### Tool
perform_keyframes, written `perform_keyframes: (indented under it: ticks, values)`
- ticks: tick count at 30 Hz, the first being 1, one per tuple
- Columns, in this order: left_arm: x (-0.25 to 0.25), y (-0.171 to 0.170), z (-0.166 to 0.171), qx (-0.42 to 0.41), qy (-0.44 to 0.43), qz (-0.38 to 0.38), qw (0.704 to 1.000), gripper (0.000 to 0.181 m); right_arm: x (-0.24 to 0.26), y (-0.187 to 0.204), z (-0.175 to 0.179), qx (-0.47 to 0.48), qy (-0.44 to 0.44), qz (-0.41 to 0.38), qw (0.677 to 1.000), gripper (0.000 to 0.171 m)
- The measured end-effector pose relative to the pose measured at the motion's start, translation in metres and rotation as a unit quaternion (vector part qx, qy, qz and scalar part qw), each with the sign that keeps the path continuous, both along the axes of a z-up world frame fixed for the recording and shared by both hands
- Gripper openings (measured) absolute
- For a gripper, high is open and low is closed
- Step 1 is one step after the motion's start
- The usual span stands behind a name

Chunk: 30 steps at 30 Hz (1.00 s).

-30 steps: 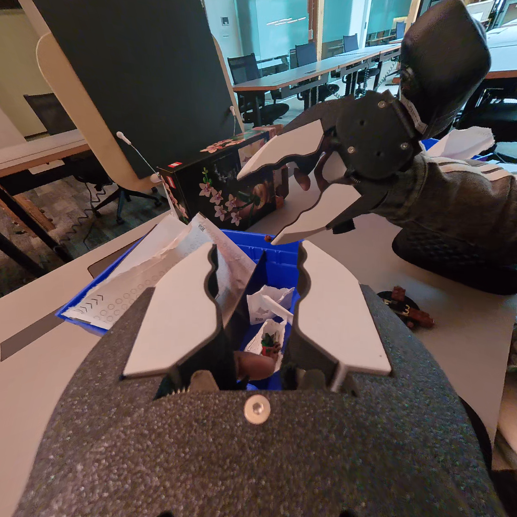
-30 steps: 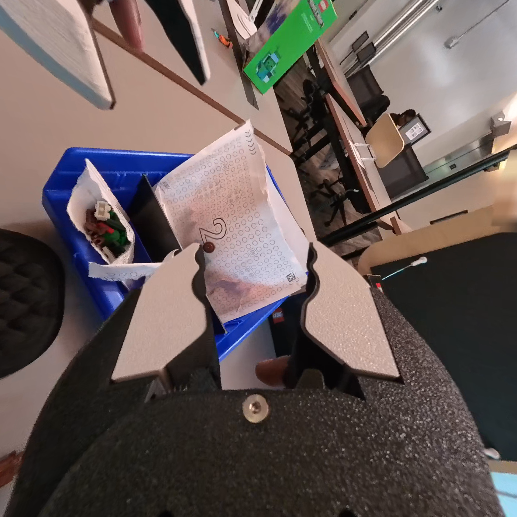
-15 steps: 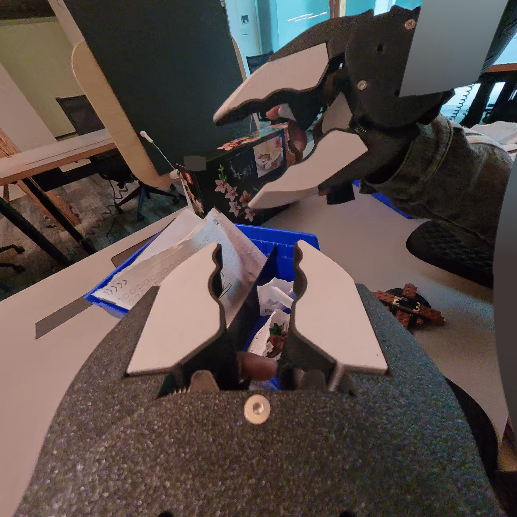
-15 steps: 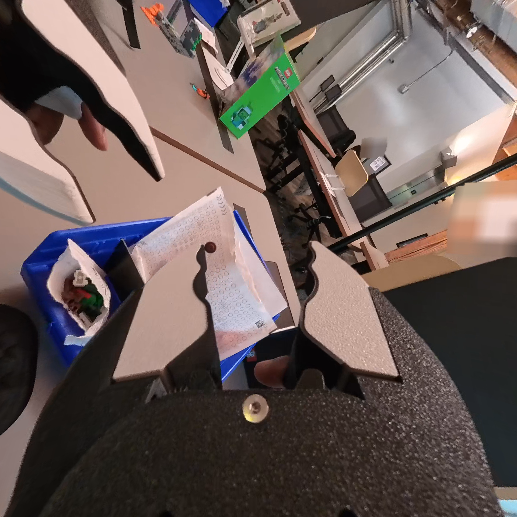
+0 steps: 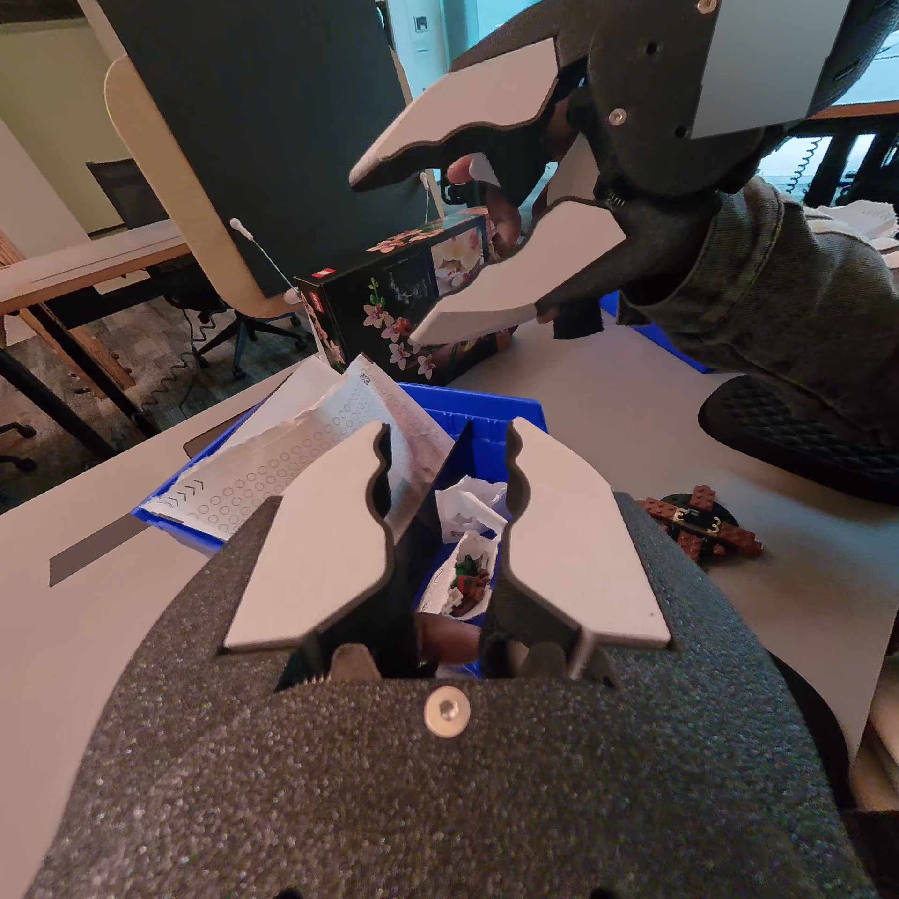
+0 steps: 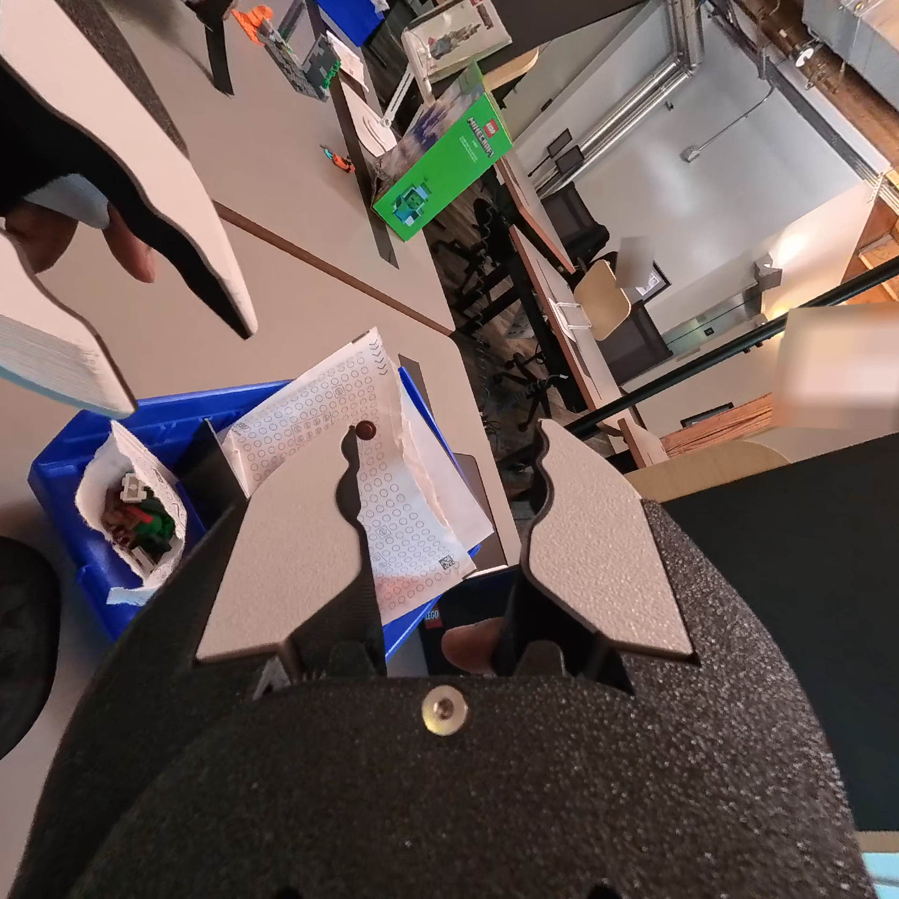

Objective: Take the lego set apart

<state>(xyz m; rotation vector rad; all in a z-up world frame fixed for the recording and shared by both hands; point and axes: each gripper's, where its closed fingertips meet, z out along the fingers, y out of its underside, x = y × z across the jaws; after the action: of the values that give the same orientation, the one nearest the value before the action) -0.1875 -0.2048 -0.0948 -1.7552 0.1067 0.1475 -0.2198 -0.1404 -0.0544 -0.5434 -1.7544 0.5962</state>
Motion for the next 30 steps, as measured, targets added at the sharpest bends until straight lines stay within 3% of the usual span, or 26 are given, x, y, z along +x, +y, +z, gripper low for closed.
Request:
perform_keyframes:
  ticks: [7,10,13,18,30]
  values:
    - [-0.003,0.002,-0.004,-0.015,0.006,0.004,1.0,0.044,0.007,0.008,-0.023,-0.013,-0.042,0.006,0.999,0.067]
    - [-0.005,0.005,-0.013,-0.035,0.006,0.003,0.999,0.041,0.02,0.016,-0.064,-0.047,-0.166,0.035,0.984,0.064]
    - [-0.004,0.009,-0.016,-0.041,0.003,-0.001,0.999,0.041,0.029,0.019,-0.1,-0.077,-0.3,0.08,0.948,0.064]
    - [0.0,0.014,-0.022,-0.045,0.004,-0.008,0.999,0.041,0.026,0.026,-0.123,0.02,-0.421,0.12,0.899,0.063]
    - [-0.001,0.013,-0.037,-0.074,0.006,-0.02,0.997,0.035,0.015,0.026,-0.134,0.078,-0.447,0.118,0.883,0.063]
